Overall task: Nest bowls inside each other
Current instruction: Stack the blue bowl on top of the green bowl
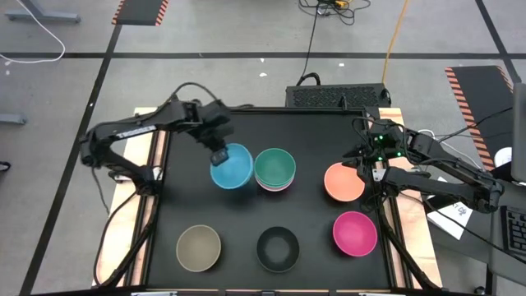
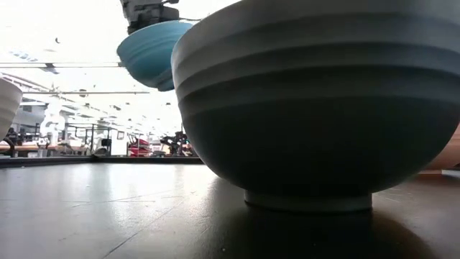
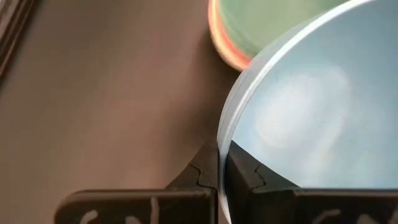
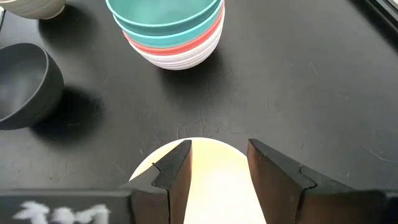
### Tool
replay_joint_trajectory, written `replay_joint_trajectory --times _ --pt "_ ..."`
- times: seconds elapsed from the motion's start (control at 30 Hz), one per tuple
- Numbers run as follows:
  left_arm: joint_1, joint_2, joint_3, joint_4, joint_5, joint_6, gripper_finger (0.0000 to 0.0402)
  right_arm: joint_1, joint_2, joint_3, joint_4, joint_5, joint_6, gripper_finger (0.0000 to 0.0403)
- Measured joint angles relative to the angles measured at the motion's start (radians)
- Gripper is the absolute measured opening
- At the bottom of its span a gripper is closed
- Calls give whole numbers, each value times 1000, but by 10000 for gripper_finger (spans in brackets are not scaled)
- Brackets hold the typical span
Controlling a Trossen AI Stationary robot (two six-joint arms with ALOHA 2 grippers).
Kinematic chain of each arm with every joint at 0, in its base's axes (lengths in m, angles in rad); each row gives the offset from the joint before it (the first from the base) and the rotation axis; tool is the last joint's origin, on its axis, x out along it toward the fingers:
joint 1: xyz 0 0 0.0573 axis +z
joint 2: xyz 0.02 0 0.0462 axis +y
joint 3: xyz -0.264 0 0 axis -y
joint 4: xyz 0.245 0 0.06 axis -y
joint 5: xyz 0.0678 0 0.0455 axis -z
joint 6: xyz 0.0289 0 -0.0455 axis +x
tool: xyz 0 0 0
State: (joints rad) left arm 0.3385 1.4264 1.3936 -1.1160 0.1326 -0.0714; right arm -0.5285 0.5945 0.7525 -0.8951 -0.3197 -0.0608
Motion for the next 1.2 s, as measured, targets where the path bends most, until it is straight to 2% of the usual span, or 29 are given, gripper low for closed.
replay_joint_trajectory --times 0.27,0.63,0.73,0.97,1.2 --pt "-60 214 278 -76 7 75 5 0 0 0 0 0 -1 146" --pt "-43 487 697 -222 35 189 5 0 0 0 0 0 -3 146" --pt "-33 547 761 -248 69 213 5 0 0 0 0 0 -3 146" --pt "-2 664 883 -350 77 244 5 0 0 0 0 0 -3 146" --pt "21 681 937 -331 80 275 5 0 0 0 0 0 -3 146"
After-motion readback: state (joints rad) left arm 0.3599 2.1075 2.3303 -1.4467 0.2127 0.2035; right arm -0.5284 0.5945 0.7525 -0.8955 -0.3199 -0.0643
